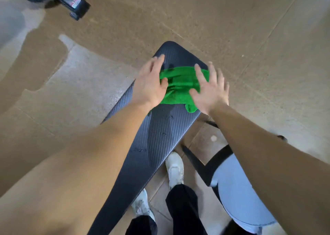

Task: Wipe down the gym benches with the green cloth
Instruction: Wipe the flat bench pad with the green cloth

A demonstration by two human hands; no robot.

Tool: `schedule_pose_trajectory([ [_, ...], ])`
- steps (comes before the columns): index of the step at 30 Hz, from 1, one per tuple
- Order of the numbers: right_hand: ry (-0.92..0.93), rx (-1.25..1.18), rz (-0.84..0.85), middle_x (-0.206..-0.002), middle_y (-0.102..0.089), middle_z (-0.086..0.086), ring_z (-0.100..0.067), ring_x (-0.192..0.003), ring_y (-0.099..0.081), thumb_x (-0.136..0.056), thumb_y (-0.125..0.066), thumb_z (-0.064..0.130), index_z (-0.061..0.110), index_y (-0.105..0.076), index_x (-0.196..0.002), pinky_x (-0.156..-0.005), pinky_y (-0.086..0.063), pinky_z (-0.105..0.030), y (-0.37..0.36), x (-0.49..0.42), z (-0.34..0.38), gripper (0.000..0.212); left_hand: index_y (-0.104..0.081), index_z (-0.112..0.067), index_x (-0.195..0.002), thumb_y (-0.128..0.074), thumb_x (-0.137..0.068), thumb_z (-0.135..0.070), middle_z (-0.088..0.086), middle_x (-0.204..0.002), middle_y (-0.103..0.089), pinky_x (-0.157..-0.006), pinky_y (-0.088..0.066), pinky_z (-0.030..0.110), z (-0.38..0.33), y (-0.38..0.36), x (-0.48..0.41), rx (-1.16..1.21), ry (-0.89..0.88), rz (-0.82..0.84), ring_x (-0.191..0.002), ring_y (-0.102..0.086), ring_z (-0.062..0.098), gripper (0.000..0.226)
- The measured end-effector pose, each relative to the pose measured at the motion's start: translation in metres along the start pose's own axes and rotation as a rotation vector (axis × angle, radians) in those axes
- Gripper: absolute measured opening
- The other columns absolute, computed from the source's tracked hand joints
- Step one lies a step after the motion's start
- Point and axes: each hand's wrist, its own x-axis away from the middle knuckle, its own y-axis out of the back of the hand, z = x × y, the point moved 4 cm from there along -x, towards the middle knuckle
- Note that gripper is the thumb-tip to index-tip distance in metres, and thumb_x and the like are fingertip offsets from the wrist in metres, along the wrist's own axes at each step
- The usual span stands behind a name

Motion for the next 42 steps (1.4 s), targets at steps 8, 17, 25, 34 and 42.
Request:
schedule_pose_trajectory([
  [8, 0.349, 0.292, -0.128, -0.166, 0.013, -0.007, -0.025, -0.153, 0.009, -0.100, -0.012, 0.056, 0.022, 0.001, -0.158, -0.123, -0.004, -0.052, -0.054, -0.076, 0.003, 0.068, 0.000, -0.010, -0.158, -0.015, -0.105, -0.044, 0.006, -0.166, 0.007, -0.123, -0.004, 0.048, 0.025, -0.065, -0.057, -0.501, -0.308, 0.075, -0.153, 0.005, 0.024, 0.064],
  [17, 0.260, 0.215, -0.169, -0.167, 0.005, -0.002, -0.023, -0.154, 0.002, -0.102, -0.017, 0.045, 0.015, -0.001, -0.158, -0.123, -0.009, -0.050, -0.047, -0.081, 0.021, 0.066, -0.003, -0.013, -0.159, -0.020, -0.107, -0.033, 0.005, -0.167, 0.004, -0.124, -0.007, 0.048, 0.004, -0.058, -0.076, -0.429, -0.266, -0.021, -0.153, 0.004, 0.025, 0.058],
  [25, 0.497, 0.255, 0.087, -0.166, 0.010, 0.006, -0.019, -0.153, 0.003, -0.095, -0.025, 0.062, 0.027, -0.005, -0.159, -0.114, -0.028, -0.050, -0.088, -0.003, 0.007, 0.075, -0.002, -0.006, -0.157, -0.023, -0.106, -0.039, 0.010, -0.166, 0.005, -0.122, -0.014, 0.047, 0.050, -0.073, 0.058, -0.497, -0.378, 0.226, -0.153, 0.005, 0.023, 0.065],
  [34, 0.221, 0.219, -0.177, -0.167, 0.006, -0.001, -0.025, -0.153, 0.004, -0.101, -0.015, 0.048, 0.021, -0.002, -0.159, -0.123, -0.006, -0.050, -0.059, -0.072, 0.016, 0.065, -0.008, -0.009, -0.158, -0.019, -0.105, -0.036, 0.007, -0.167, -0.002, -0.124, -0.010, 0.046, 0.019, -0.072, -0.042, -0.414, -0.222, 0.004, -0.153, -0.003, 0.023, 0.060],
  [42, 0.553, 0.283, 0.108, -0.167, 0.003, -0.001, -0.027, -0.153, 0.002, -0.099, -0.026, 0.052, 0.022, -0.009, -0.159, -0.121, -0.010, -0.054, -0.142, 0.077, 0.058, 0.069, -0.009, -0.008, -0.158, -0.024, -0.104, -0.042, 0.007, -0.167, 0.000, -0.120, -0.021, 0.049, 0.100, -0.062, 0.158, -0.456, -0.167, 0.191, -0.153, -0.001, 0.022, 0.065],
])
